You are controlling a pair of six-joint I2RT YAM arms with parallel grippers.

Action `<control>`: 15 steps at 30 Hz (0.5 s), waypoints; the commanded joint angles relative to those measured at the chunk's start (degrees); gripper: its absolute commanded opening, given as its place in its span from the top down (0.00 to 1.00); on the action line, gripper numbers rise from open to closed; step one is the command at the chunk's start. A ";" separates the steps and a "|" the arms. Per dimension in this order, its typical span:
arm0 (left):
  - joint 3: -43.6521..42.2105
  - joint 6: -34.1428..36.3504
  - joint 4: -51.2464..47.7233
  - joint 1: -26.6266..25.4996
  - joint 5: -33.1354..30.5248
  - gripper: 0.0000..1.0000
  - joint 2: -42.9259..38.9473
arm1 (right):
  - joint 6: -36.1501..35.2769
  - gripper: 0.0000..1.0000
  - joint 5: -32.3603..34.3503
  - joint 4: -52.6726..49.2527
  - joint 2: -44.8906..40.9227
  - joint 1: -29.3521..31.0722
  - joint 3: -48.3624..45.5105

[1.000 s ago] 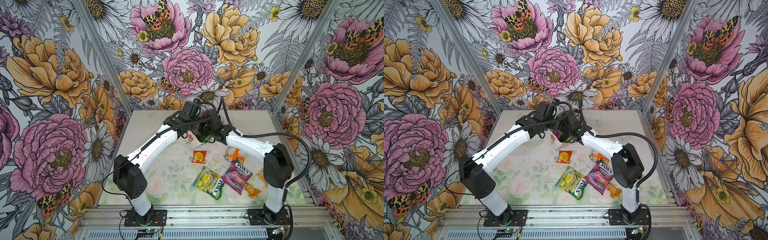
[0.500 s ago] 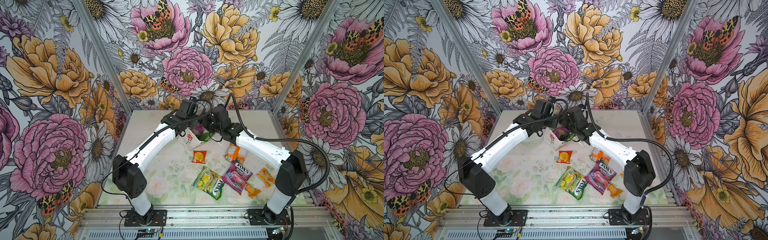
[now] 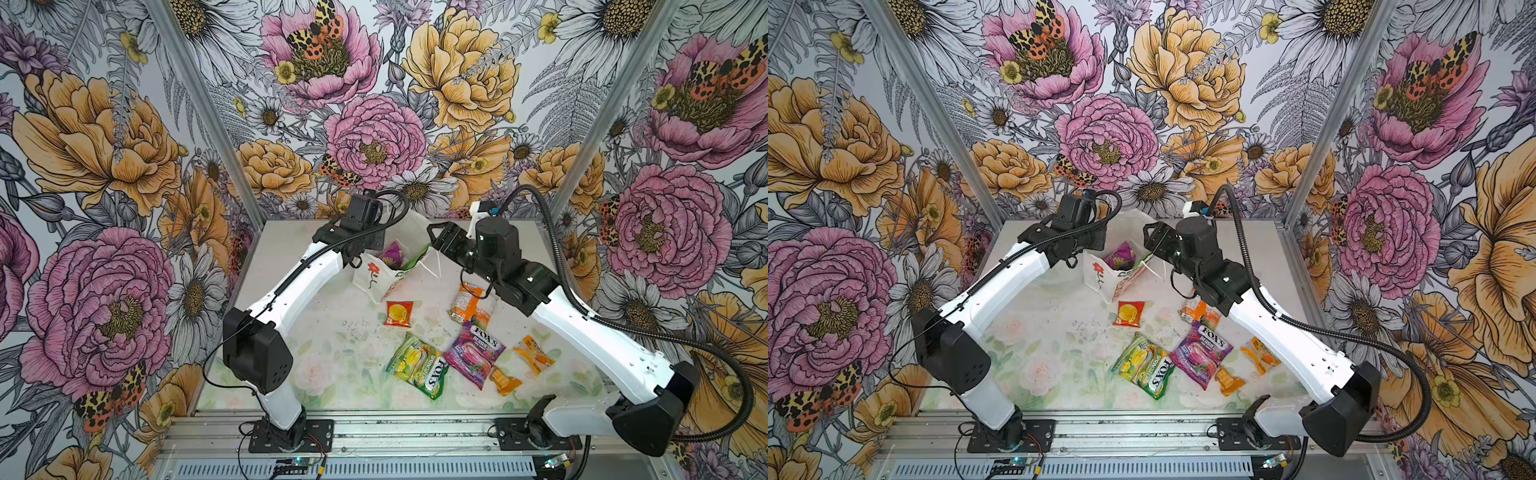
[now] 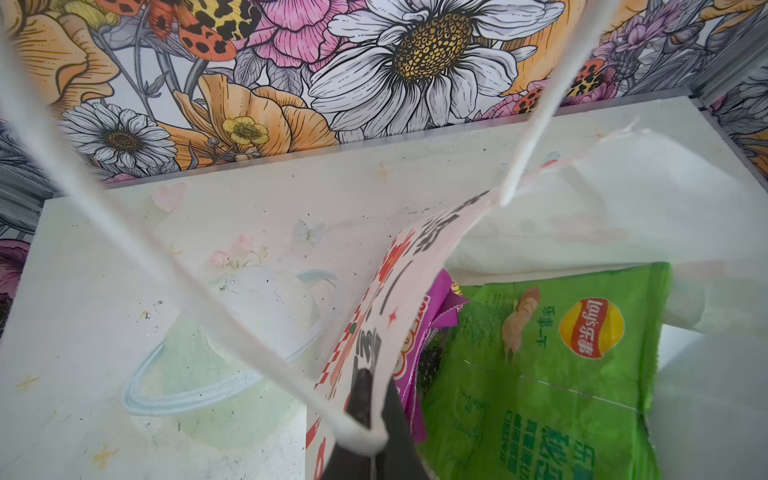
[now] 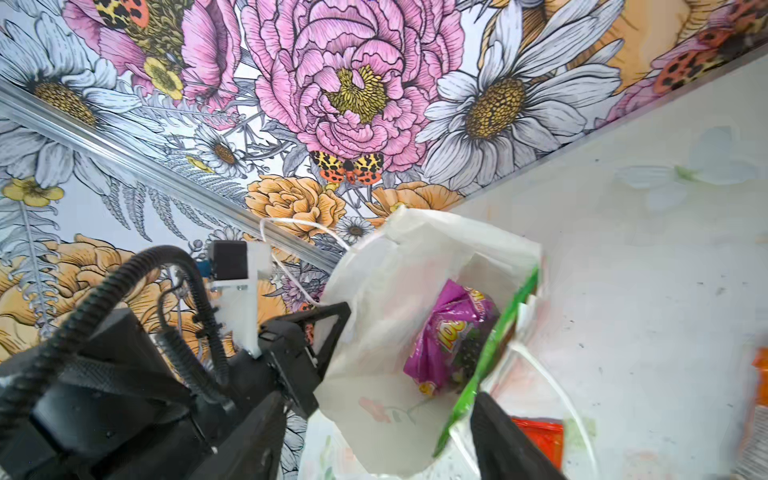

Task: Place the snacks into the paper bag
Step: 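Open the right gripper to release the candy bag and lift out, then move the right gripper toward the green Fox's Spring Tea candy bag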

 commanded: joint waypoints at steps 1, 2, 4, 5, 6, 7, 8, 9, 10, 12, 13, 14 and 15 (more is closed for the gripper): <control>1.69 -2.64 0.63 1.41 2.96 1.00 -0.66 | -4.25 0.28 2.96 -2.70 -4.30 -0.29 -2.92; 1.83 -3.04 0.40 1.56 2.39 1.00 -0.66 | -4.39 0.28 3.70 -3.62 -5.60 -0.30 -4.07; 2.30 -3.63 -0.44 1.56 1.78 1.00 -0.63 | -4.38 0.28 4.77 -5.74 -7.58 -0.30 -6.72; 2.41 -3.91 -0.59 1.51 1.83 1.00 -0.81 | -4.40 0.28 5.13 -6.84 -8.48 -0.26 -8.19; 2.38 -4.53 -0.61 1.54 1.83 1.00 -0.87 | -4.42 0.29 5.68 -8.17 -9.33 -0.30 -9.56; 2.24 -4.91 -0.57 1.63 1.92 1.00 -0.92 | -4.31 0.29 6.01 -9.22 -10.12 -0.30 -10.63; 2.24 -5.34 -0.71 1.71 2.07 1.00 -0.73 | -4.05 0.29 6.17 -10.06 -11.05 -0.30 -11.95; 2.41 -5.93 -1.05 1.78 2.08 1.00 -0.30 | -3.65 0.29 6.13 -10.54 -11.93 -0.22 -13.14; 2.62 -6.49 -1.42 1.94 2.05 1.00 0.03 | -3.25 0.29 6.07 -10.73 -12.74 -0.20 -14.26; 2.98 -7.95 -2.26 2.36 1.86 1.00 0.66 | -2.51 0.29 6.19 -11.47 -13.98 -0.08 -16.32; 2.81 -8.58 -2.25 2.63 1.81 1.00 0.66 | -2.18 0.29 6.18 -11.95 -14.33 -0.03 -17.11; 2.64 -9.12 -2.27 2.78 1.84 1.00 0.66 | -1.87 0.29 6.20 -12.31 -14.61 0.05 -18.11; 2.46 -9.58 -2.32 2.92 1.84 1.00 0.59 | -1.58 0.29 6.22 -12.37 -14.87 0.27 -19.19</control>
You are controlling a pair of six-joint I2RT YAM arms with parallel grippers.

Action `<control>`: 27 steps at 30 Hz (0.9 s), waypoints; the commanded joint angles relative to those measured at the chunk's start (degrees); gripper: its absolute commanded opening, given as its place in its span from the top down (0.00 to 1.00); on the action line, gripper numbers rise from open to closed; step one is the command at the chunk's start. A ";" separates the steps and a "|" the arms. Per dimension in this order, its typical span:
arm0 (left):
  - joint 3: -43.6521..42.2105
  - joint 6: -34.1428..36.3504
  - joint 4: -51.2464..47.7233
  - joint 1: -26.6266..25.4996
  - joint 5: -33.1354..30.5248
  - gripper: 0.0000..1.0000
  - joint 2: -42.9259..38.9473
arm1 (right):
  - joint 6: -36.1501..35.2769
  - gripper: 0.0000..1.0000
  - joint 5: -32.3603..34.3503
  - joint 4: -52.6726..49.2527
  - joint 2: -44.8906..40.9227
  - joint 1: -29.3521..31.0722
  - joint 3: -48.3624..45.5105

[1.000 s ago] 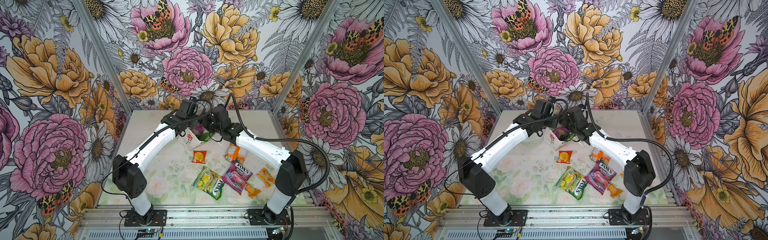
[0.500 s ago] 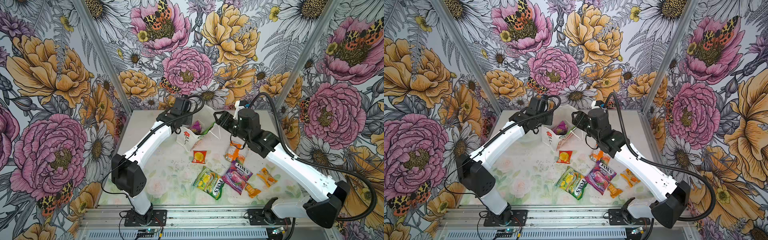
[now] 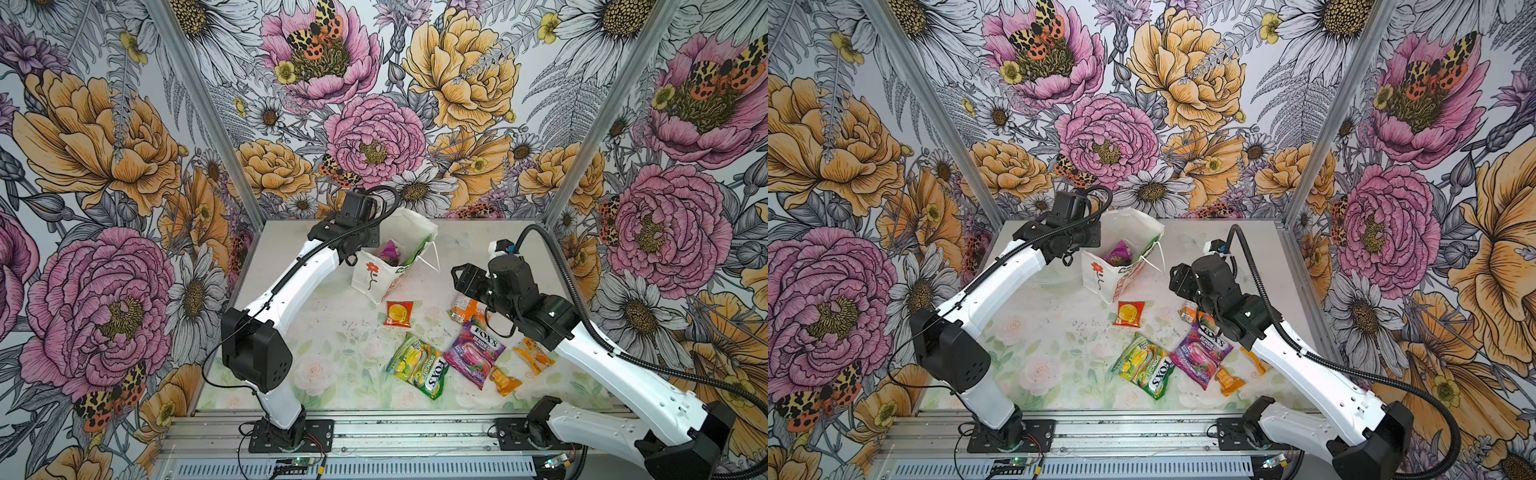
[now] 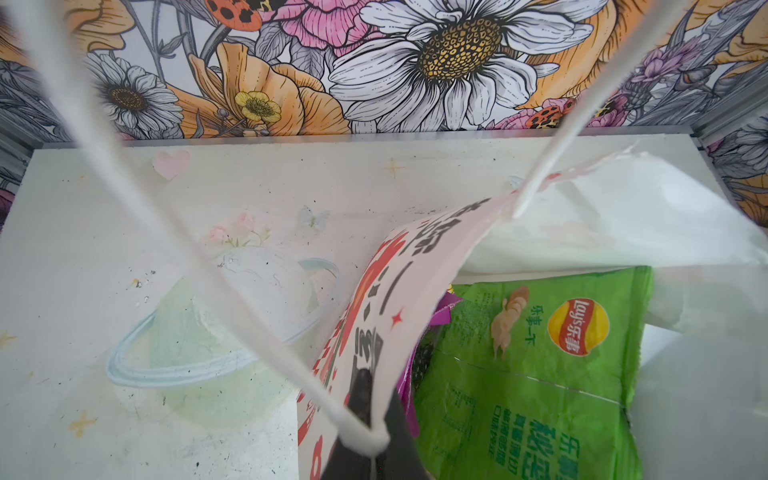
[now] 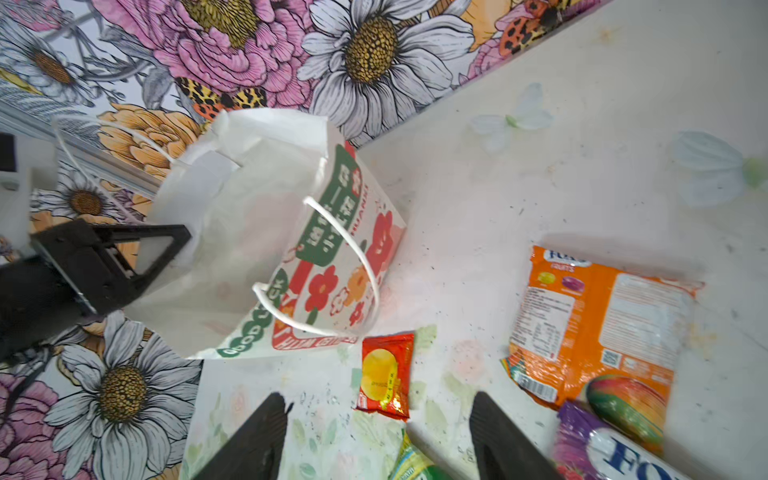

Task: Place the snacks into the paper bag
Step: 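Move the right gripper toward the green Fox's Spring Tea candy bag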

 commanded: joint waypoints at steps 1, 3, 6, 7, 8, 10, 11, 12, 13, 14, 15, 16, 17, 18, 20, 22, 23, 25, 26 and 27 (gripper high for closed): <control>1.34 -3.49 -0.49 1.11 -1.35 1.00 0.22 | 1.25 0.29 1.35 -2.05 -1.53 0.47 -2.90; 1.23 -4.44 -0.74 1.66 -1.59 1.00 0.27 | 2.38 0.28 1.02 -2.40 -1.60 0.61 -5.27; 1.09 -5.27 -1.05 2.01 -1.99 1.00 0.40 | 3.16 0.28 1.39 -3.67 -1.08 0.56 -7.72; 1.01 -5.23 -0.97 1.95 -1.76 1.00 0.29 | 2.50 0.28 1.29 -4.11 -0.47 0.48 -8.33; 0.64 -5.01 -0.81 1.90 -0.85 1.00 0.00 | 1.13 0.28 0.87 -4.14 0.36 0.35 -8.71; -1.96 -6.08 0.14 2.05 -0.08 1.00 -1.25 | -2.43 0.27 -0.98 -5.70 3.06 0.04 -8.48; -3.07 -6.09 0.52 2.31 2.25 1.00 -1.76 | -3.14 0.27 -1.40 -6.62 4.31 0.04 -8.38; -3.70 -5.67 0.51 2.68 2.87 1.00 -2.12 | -3.76 0.27 -2.04 -7.29 5.45 0.03 -8.28; -4.34 -5.00 0.45 2.98 2.80 1.00 -2.63 | -4.38 0.27 -3.33 -7.32 6.42 0.03 -8.27; -4.88 -4.60 0.57 3.35 2.47 1.00 -3.24 | -4.71 0.27 -4.52 -7.32 7.05 0.10 -8.18; -5.58 -4.26 0.70 3.83 2.23 1.00 -3.86 | -5.21 0.27 -5.95 -7.34 7.67 0.40 -8.01; -6.06 -3.85 0.93 4.29 2.21 1.00 -4.30 | -5.70 0.27 -7.03 -7.32 8.14 1.13 -7.69; -6.61 -2.78 1.39 4.68 1.97 1.00 -4.72 | -6.00 0.27 -7.29 -7.41 8.58 2.91 -7.32; -7.00 -1.65 1.57 4.65 1.55 1.00 -4.89 | -5.94 0.26 -7.45 -7.43 8.99 5.29 -7.02; -6.95 -0.95 1.25 4.73 1.27 1.00 -4.87 | -5.86 0.26 -7.43 -8.14 10.37 10.36 -6.30; -6.96 -0.90 1.61 4.78 2.59 1.00 -5.71 | -4.01 0.26 -5.64 -10.80 12.05 13.80 -5.93; -7.29 -0.68 1.98 4.65 2.82 1.00 -6.00 | -2.28 0.26 -4.78 -11.96 12.90 15.07 -6.26; -7.36 -0.44 1.94 4.46 2.73 1.00 -6.22 | 0.96 0.26 -4.83 -11.94 14.04 16.81 -7.92; -7.44 -0.31 1.93 4.23 2.67 1.00 -6.32 | 2.57 0.25 -4.83 -11.89 14.90 17.85 -8.38; -7.33 -0.21 1.93 4.10 2.65 1.00 -6.49 | 4.00 0.25 -5.14 -11.85 16.05 18.73 -8.39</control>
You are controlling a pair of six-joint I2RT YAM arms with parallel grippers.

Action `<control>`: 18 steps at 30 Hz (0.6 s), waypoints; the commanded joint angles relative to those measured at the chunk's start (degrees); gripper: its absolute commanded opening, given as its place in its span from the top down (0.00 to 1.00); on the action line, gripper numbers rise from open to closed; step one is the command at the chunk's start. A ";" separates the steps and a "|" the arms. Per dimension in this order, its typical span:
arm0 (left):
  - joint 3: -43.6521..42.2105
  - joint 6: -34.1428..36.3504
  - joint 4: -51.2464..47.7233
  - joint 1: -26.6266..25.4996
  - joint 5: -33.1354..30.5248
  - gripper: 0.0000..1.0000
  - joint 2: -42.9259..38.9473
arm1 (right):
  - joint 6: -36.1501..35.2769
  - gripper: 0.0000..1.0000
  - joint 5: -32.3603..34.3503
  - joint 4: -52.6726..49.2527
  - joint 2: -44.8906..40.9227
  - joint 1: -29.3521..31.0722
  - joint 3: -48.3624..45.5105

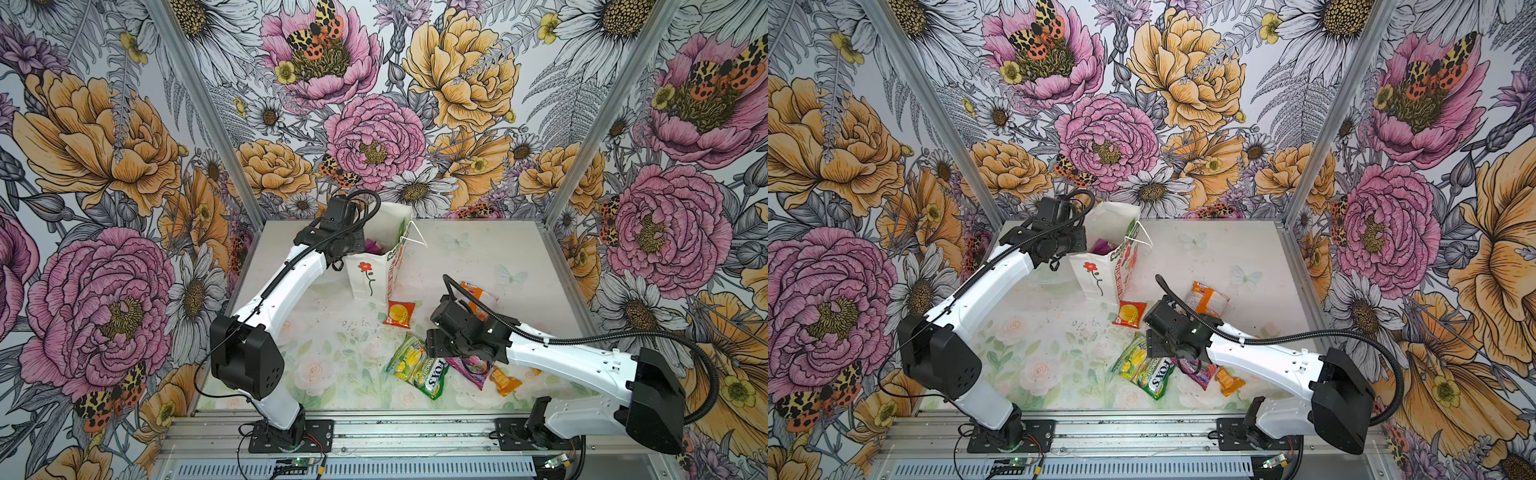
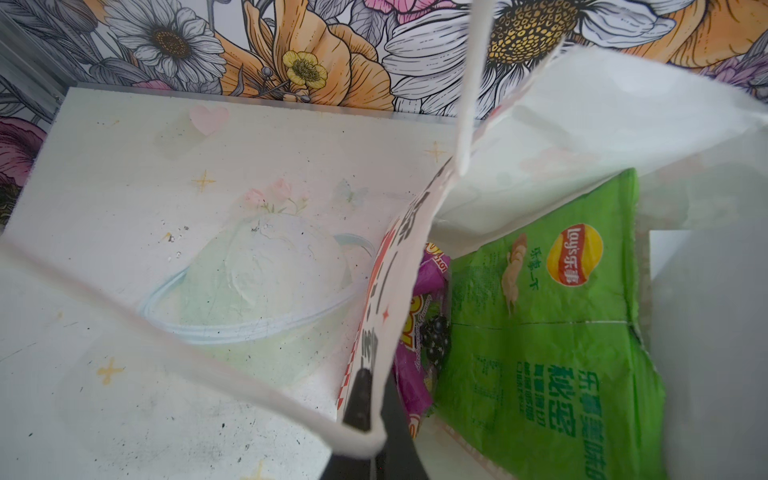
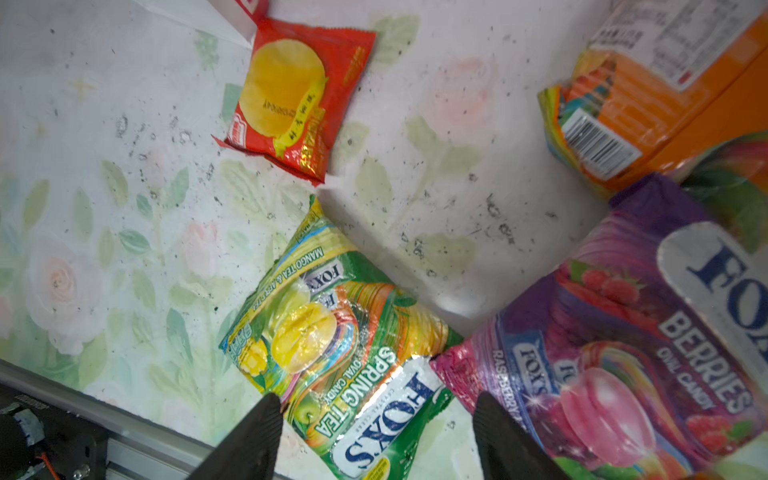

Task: Place the snacks into the paper bag
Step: 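Move the right gripper toward the green Fox's Spring Tea candy bag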

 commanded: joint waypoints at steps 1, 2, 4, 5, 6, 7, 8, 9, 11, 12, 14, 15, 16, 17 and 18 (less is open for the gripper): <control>-0.65 1.36 1.45 -0.63 1.23 1.00 -2.69 | 5.77 0.25 -0.37 -1.72 2.69 1.97 -0.27; -0.71 1.33 1.45 -0.75 1.18 1.00 -2.96 | 6.82 0.25 -2.37 -1.27 4.02 2.19 0.26; -0.86 1.65 1.51 -1.05 0.92 1.00 -3.37 | 8.34 0.24 -5.56 -0.04 6.14 2.49 1.60; -0.85 1.75 1.46 -1.24 0.62 1.00 -3.54 | 8.73 0.24 -5.82 0.53 7.02 2.95 2.48; -0.86 1.81 1.50 -1.24 0.46 1.00 -3.59 | 8.88 0.24 -5.62 0.62 8.13 3.48 3.50; -0.85 1.85 1.45 -1.24 0.46 1.00 -3.51 | 8.90 0.24 -5.63 0.50 9.24 3.62 4.13; -0.76 2.19 1.45 -1.24 0.15 1.00 -3.54 | 9.09 0.24 -5.86 0.49 10.56 3.54 4.42; -0.80 2.37 1.45 -1.28 -0.23 1.00 -3.49 | 9.54 0.24 -6.25 0.49 11.98 3.51 4.60; -0.85 2.73 1.46 -1.32 -0.75 1.00 -3.58 | 9.60 0.24 -7.20 0.67 14.60 3.51 5.06; -0.85 2.84 1.46 -1.24 -0.77 1.00 -3.65 | 9.03 0.24 -7.44 0.86 16.07 3.55 5.64; -0.91 2.96 1.46 -1.27 -0.77 1.00 -3.80 | 7.71 0.24 -7.81 1.06 18.27 3.57 7.16; -0.83 2.96 1.45 -1.20 -0.76 1.00 -4.01 | 6.98 0.24 -7.64 1.10 19.61 3.58 8.06; -0.85 2.89 1.45 -1.23 -0.73 1.00 -4.19 | 6.46 0.24 -7.51 1.19 20.67 3.57 9.02; -0.85 2.86 1.45 -1.24 -0.71 1.00 -4.30 | 5.85 0.24 -7.48 1.34 21.57 3.52 9.91; -0.85 2.70 1.46 -1.24 -0.76 1.00 -4.49 | 5.03 0.23 -7.34 1.46 23.04 3.52 11.22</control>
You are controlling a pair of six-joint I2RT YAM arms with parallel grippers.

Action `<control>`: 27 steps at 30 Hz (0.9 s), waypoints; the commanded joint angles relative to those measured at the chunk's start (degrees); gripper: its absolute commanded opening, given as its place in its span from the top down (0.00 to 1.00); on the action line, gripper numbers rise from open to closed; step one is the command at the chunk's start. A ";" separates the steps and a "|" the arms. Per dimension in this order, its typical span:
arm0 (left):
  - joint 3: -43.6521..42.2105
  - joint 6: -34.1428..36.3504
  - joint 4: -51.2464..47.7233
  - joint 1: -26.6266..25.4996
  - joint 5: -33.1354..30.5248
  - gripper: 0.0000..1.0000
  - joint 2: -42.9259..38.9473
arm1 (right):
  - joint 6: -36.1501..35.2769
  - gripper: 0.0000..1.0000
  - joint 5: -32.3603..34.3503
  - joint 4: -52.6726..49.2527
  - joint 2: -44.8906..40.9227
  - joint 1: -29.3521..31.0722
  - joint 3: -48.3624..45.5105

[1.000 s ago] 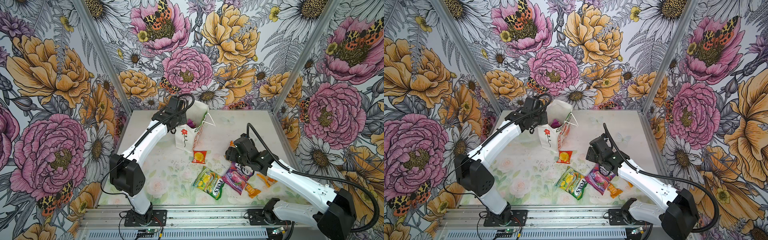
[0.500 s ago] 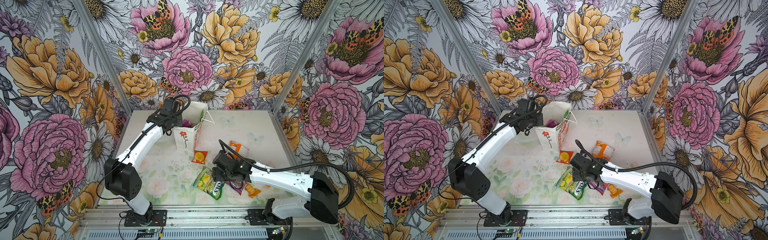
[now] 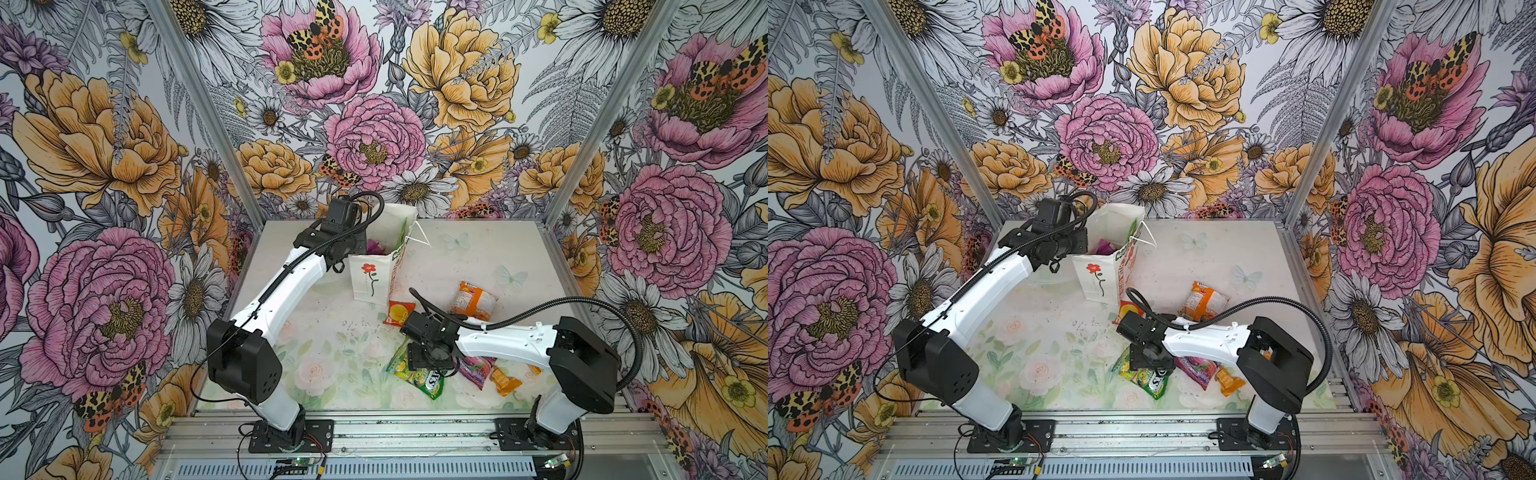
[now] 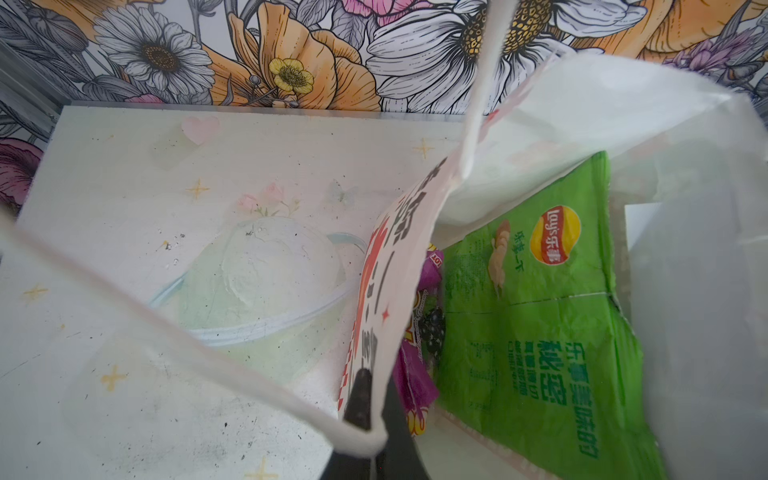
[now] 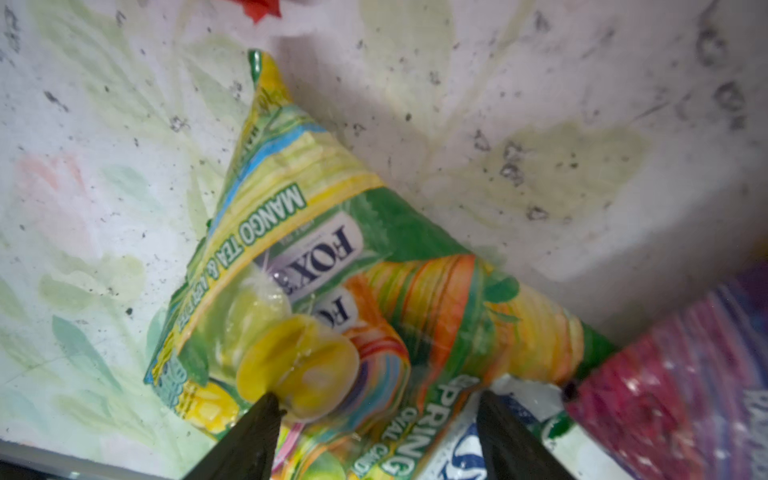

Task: Place the snacks into the paper bag
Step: 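Move the right gripper toward the green Fox's Spring Tea candy bag, then lower the right gripper onto the green candy bag and close on it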

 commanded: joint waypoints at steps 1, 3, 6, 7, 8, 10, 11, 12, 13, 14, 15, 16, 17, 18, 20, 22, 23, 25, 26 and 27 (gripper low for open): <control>-0.35 0.70 1.52 -0.12 -0.81 1.00 -3.08 | -2.47 0.24 -0.14 2.26 3.62 0.32 4.39; -0.36 0.40 1.50 -0.13 -0.78 1.00 -3.03 | -4.00 0.24 -0.94 3.42 6.21 0.34 6.36; -0.35 0.38 1.44 -0.05 -2.69 1.00 -3.15 | -4.71 0.23 -1.03 4.37 8.71 0.43 8.27; -0.39 0.38 1.43 0.11 -2.55 1.00 -3.16 | -4.89 0.24 -0.56 4.41 9.25 0.43 8.95; -0.37 0.36 1.43 0.21 -2.46 1.00 -3.28 | -5.30 0.24 0.04 4.39 9.58 0.43 9.62; -0.32 0.33 1.43 0.41 -2.37 1.00 -3.44 | -5.76 0.23 0.82 4.40 9.90 0.41 10.93; -0.30 0.29 1.50 0.52 -2.46 1.00 -3.45 | -5.82 0.23 0.86 4.34 9.82 0.46 11.44; -0.34 0.29 1.44 0.56 -2.58 1.00 -3.45 | -5.96 0.23 0.85 4.32 9.64 0.44 11.76; -0.33 0.34 1.43 0.57 -2.70 1.00 -3.54 | -6.04 0.23 0.48 4.25 9.36 0.38 11.99; -0.38 0.48 1.45 0.57 -3.02 1.00 -3.63 | -6.24 0.23 0.17 4.22 8.71 0.41 11.99; -0.43 0.63 1.46 0.59 -3.29 1.00 -3.66 | -6.29 0.23 -0.27 4.05 7.79 0.44 11.80; -0.47 0.67 1.43 0.57 -3.61 1.00 -3.63 | -6.31 0.23 -0.46 3.76 6.71 0.43 11.37; -0.52 0.62 1.43 0.57 -3.71 1.00 -3.55 | -6.31 0.24 -0.33 3.23 5.16 0.43 10.62; -0.51 0.68 1.44 0.57 -3.67 1.00 -3.43 | -6.14 0.24 -0.06 2.60 3.66 0.49 9.78; -0.41 0.70 1.43 0.57 -3.52 1.00 -3.19 | -5.20 0.24 0.50 1.36 0.00 0.45 7.16; -0.41 0.65 1.43 0.57 -3.20 1.00 -3.19 | -3.60 0.23 0.53 0.43 -3.09 0.65 4.19; -0.47 0.63 1.51 0.57 -3.10 1.00 -3.19 | -2.54 0.22 0.56 0.20 -4.62 0.73 2.55; -0.40 0.57 1.43 0.64 -3.15 1.00 -3.33 | -0.85 0.21 0.49 0.11 -6.62 1.12 -0.35; -0.41 0.52 1.45 0.57 -3.13 1.00 -3.28 | -0.08 0.21 0.31 0.09 -7.18 1.33 -1.54; -0.41 0.52 1.44 0.57 -3.15 1.00 -3.28 | 0.36 0.21 0.08 0.17 -7.32 1.40 -2.33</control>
